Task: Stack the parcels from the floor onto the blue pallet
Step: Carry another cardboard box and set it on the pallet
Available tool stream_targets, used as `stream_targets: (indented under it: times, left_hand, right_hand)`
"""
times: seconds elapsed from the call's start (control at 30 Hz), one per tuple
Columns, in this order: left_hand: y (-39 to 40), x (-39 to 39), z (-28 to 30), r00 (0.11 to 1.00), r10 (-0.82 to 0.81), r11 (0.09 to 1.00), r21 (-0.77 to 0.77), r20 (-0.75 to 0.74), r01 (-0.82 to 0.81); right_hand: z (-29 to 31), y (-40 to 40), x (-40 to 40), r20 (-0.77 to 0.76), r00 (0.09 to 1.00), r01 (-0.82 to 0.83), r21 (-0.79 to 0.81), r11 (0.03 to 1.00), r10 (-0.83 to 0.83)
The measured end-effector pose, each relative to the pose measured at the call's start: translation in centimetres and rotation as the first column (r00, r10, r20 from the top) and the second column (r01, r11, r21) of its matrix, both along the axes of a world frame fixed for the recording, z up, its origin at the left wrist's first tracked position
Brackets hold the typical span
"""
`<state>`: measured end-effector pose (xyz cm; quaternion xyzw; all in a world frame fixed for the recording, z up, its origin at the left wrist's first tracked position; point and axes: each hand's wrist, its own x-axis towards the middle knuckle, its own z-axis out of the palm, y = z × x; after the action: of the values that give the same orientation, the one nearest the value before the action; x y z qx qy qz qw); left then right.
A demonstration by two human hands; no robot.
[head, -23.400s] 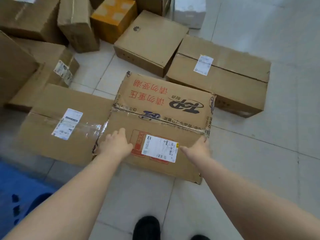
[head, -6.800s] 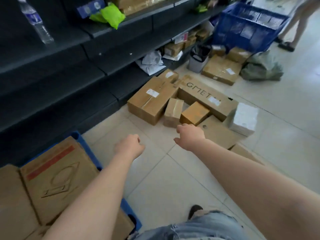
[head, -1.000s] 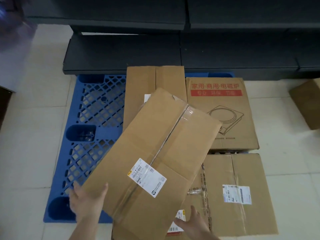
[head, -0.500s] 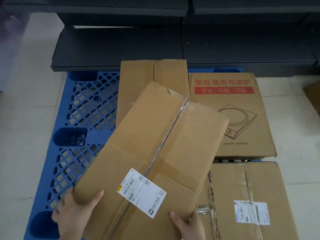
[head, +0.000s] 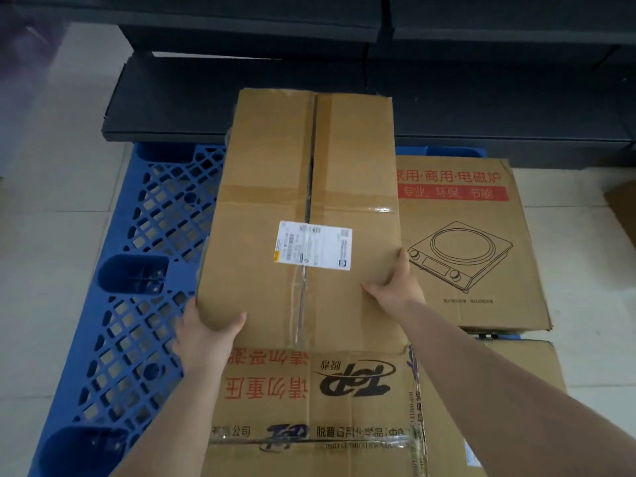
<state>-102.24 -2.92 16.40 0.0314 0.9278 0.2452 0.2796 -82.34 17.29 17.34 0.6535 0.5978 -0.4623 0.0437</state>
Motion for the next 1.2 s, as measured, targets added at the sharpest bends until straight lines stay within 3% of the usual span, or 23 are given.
stream_targets:
  times: [0.17,0.33,0.47,0.53,0.7,0.8,1.0,1.2]
  left_hand:
    - [1.4,-0.2,-0.3,0.999,0.018,0.988,0.151,0.044,-0.024]
    - [2.2,-0.2,-0.9,0.999,-0.018,0.983,0.184,0.036,0.011]
    - [1.2,0.0,-1.3,0.993,-0.119,0.986,0.118,-0.011,0.12]
    - [0.3,0.8,-0.9,0.983,-0.185,0.981,0.066,0.003,0.184]
    - [-2.9,4.5,2.3,0.977,-0.181,0.98,-0.06,0.11,0.188]
    - [-3.9,7.3,5.5,0.948,-0.242,0.954,-0.126,0.207,0.271]
    - [-0.9,13.5,15.7,0.789,-0.512,0.824,-0.064,0.338,0.562]
    - [4.1,23.6,27.9,0.493,-0.851,0.509,0.052,0.184,0.859]
  right_hand:
    - [0.0,2.7,-1.5,0.098,0.995,-0.018,0.057,0.998,0.013]
    - [-0.5,5.3,-2.6,0.195,0.971,-0.158,0.11,0.981,0.135]
    - [-0.8,2.8,-1.1,0.243,0.951,-0.23,0.136,0.964,0.192]
    - [-0.6,0.2,0.3,0.23,0.96,-0.191,0.111,0.975,0.161]
    - [2.9,-7.7,5.2,0.213,0.969,-0.132,0.008,0.991,0.128]
    - [7.1,-11.2,9.1,0.203,0.971,-0.125,-0.04,0.991,0.13]
    - [19.1,-13.4,18.7,0.241,0.968,-0.061,-0.026,0.998,0.066]
    - [31.7,-12.9,29.3,0.174,0.969,0.141,0.192,0.971,-0.176]
